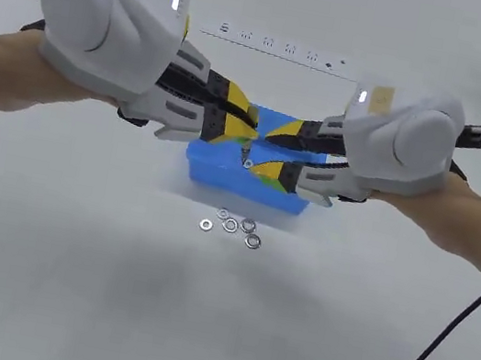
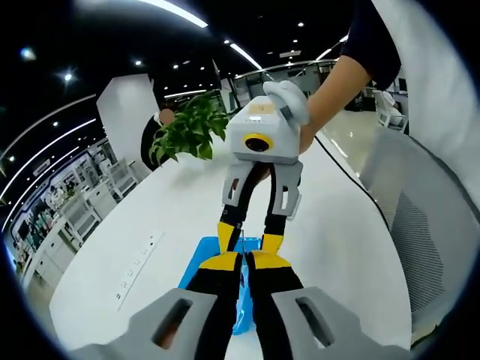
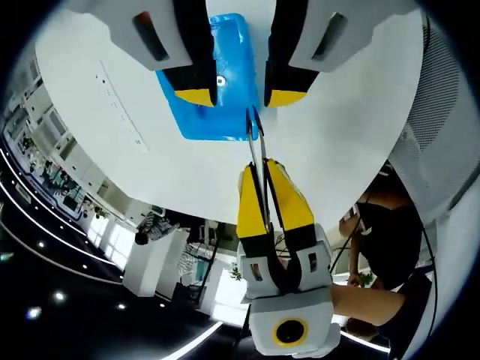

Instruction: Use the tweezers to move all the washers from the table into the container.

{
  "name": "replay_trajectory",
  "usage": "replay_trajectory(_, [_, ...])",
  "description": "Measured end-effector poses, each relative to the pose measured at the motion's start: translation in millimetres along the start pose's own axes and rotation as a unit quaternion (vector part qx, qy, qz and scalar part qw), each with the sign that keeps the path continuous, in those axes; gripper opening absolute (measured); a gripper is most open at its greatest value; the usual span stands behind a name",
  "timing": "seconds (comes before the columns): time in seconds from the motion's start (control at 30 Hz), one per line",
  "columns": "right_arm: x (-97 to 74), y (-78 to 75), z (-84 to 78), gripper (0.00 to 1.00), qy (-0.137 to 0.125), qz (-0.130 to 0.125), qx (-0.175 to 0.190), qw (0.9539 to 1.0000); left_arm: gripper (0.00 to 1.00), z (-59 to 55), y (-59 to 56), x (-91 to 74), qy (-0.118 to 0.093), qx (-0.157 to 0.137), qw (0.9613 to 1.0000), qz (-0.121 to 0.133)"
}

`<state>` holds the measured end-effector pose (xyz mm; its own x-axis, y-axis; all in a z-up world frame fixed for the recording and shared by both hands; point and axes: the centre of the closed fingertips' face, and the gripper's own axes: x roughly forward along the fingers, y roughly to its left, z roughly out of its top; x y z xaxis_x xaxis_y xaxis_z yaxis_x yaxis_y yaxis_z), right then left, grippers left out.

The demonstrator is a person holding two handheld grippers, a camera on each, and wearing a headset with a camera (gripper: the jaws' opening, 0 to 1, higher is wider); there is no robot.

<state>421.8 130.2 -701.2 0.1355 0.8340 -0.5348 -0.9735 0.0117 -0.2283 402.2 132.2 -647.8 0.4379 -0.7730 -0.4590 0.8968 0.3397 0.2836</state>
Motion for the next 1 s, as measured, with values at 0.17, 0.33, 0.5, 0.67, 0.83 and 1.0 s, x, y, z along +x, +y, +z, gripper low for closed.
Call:
replay_trajectory(0.17, [-14.7, 4.5, -4.4, 0.31, -0.003, -0.015, 0.017, 0.9997, 0.08, -1.3, -10.3, -9.8, 0.000, -0.006, 1.0000, 0.004])
replay_trajectory(0.33, [-27.2, 24.9, 0.0, 0.34, -0.046, -0.005, 0.071, 0.9964, 0.08, -0.5, -31.3, -16.1, -0.005, -0.008, 0.9999, -0.006])
replay_trajectory(0.5, [-30.2, 45.2, -24.1, 0.38, -0.008, 0.004, 0.064, 0.9979, 0.08, -12.5, -48.6, -12.9, 0.004, -0.014, 0.9998, -0.016])
replay_trajectory(0.67, [-31.7, 57.2, -37.6, 0.39, -0.003, 0.004, 0.080, 0.9968, 0.08, -20.4, -60.8, -7.3, 0.004, -0.022, 0.9996, -0.017])
replay_trajectory(0.83, [-30.3, 64.5, -45.9, 0.46, 0.003, 0.009, 0.091, 0.9958, 0.08, -31.3, -64.7, -3.8, 0.008, -0.029, 0.9994, -0.015])
replay_trajectory(1.0, [-27.5, 67.1, -55.4, 0.53, 0.010, 0.011, 0.100, 0.9948, 0.08, -43.9, -66.8, -1.7, 0.015, -0.039, 0.9991, -0.011])
